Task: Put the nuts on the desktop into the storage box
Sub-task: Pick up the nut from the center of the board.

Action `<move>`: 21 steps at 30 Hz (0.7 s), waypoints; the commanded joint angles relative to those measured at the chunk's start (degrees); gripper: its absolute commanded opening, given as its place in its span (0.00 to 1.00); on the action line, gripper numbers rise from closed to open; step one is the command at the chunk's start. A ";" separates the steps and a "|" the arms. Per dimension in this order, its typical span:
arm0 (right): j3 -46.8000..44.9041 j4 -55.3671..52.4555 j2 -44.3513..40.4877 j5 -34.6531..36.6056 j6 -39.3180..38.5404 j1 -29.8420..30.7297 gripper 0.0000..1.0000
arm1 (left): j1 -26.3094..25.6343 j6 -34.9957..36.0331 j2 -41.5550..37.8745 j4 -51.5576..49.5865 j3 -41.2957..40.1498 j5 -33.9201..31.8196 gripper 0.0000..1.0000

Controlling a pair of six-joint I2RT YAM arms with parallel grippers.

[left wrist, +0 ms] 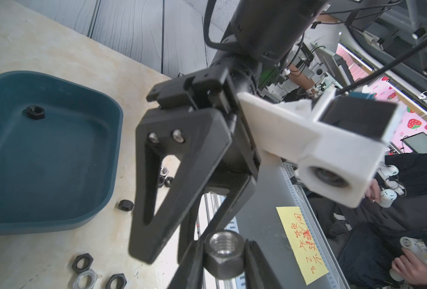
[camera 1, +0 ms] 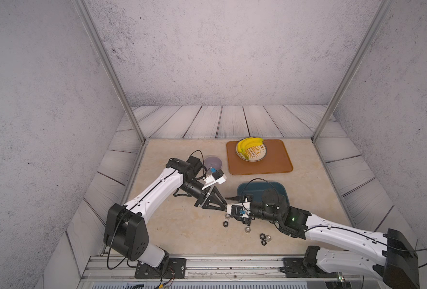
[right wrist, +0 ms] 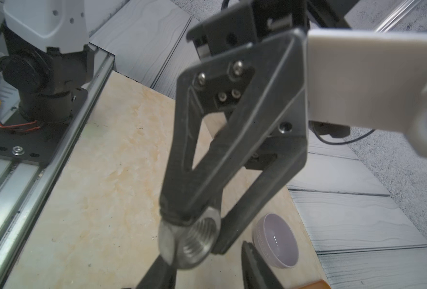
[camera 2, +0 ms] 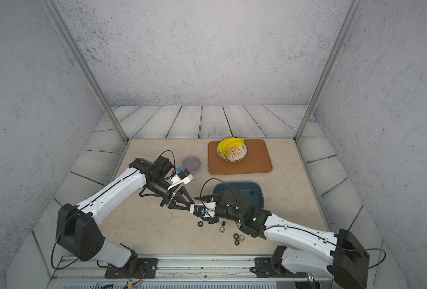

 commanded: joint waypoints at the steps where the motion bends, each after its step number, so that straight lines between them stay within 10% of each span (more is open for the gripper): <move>1: -0.19 1.82 -0.28 3.35 0.98 0.05 0.40 | 0.61 -1.67 -0.29 0.65 -0.76 3.75 0.24; 21: -1.27 1.25 -5.06 -1.24 2.03 0.65 0.47 | 2.11 -14.39 -3.40 13.36 -5.24 1.34 0.23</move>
